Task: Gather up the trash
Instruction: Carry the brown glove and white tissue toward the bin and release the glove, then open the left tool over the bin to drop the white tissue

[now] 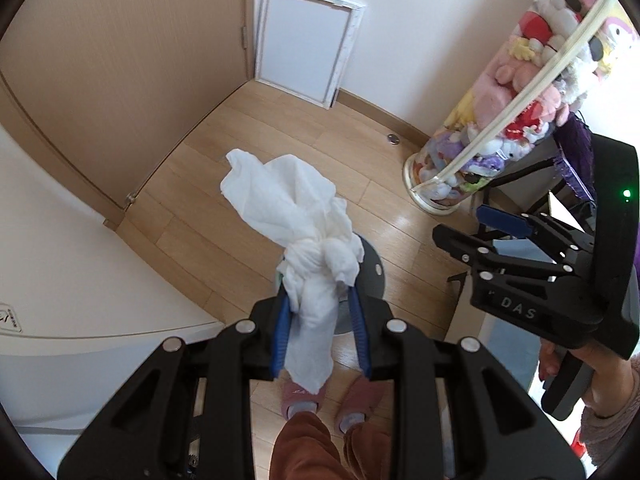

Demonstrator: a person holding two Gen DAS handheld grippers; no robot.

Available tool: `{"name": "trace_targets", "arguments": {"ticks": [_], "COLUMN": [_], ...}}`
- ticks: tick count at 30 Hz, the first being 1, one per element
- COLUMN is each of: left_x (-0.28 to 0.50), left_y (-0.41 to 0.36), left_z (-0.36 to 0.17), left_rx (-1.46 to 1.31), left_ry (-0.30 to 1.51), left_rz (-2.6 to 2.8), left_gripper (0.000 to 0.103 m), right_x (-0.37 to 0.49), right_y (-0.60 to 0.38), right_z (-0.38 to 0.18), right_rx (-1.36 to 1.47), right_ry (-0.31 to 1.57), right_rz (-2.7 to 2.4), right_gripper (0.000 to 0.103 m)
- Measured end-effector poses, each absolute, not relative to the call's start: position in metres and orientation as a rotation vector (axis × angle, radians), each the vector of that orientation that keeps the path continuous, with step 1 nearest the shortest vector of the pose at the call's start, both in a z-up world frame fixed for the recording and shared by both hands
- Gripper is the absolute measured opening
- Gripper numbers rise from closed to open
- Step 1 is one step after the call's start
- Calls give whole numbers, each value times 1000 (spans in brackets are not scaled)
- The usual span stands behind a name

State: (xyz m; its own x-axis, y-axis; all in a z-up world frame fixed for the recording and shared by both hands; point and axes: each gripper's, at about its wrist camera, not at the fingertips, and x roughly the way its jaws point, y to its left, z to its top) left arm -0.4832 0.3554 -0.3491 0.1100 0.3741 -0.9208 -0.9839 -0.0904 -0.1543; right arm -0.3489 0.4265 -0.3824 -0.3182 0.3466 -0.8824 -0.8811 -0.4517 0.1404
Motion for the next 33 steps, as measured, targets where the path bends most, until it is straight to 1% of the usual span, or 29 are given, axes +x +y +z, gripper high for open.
{"name": "trace_targets", "arguments": {"ticks": [9,12,15,17,19,31,33], "left_x": [-449,-440,-430,-426,-422,-413,-407], "left_y": [372,377,382,385,388,392,393], "left_z": [-357,-363,-366,-370,-373,-365,-360], "left_rx": [-1005,-990,-951,-927,-919,-899,-881], "left_ry": [798,812,832,843,854,887,897], "left_rz": [1260,1222,1202,1193,1188,1159,1144], "left_gripper": [29,34,45,59,66,66,71], "right_x": [-293,-281,-274,-269,-265,-243,-236], "right_y": [425,422,419,419,418,410,405], "right_z": [-372,-372,-371,-373,-373,-365,-361], "right_rx": [-977,-966,-955,-951,-943,-882,-859], "right_ry": [863,872,880,884,888,903,909], "right_rz": [1730,1704,1687,1679,1669,1607,1589], "right_gripper": [64,64,64,64,64,64,64]}}
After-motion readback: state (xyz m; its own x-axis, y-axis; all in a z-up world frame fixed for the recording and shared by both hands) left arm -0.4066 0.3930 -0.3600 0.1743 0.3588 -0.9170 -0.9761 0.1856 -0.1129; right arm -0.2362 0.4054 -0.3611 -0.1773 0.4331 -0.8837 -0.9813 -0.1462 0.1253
